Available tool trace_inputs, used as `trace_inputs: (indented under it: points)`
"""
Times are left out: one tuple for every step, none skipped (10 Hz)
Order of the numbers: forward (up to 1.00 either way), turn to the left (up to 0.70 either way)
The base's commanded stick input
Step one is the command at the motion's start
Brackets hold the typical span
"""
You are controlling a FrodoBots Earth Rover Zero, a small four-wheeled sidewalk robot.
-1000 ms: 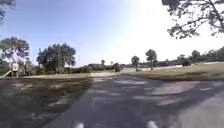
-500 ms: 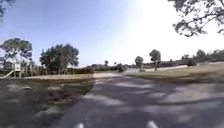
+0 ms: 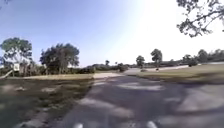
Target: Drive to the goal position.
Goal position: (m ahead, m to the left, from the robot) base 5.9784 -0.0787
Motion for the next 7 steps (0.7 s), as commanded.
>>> trace_inputs:
  points:
    - [1.0, 0.05]
    - [1.0, 0.05]
    - [1.0, 0.05]
    - [1.0, 0.29]
    - [1.0, 0.17]
    - [1.0, 0.1]
    - [1.0, 0.08]
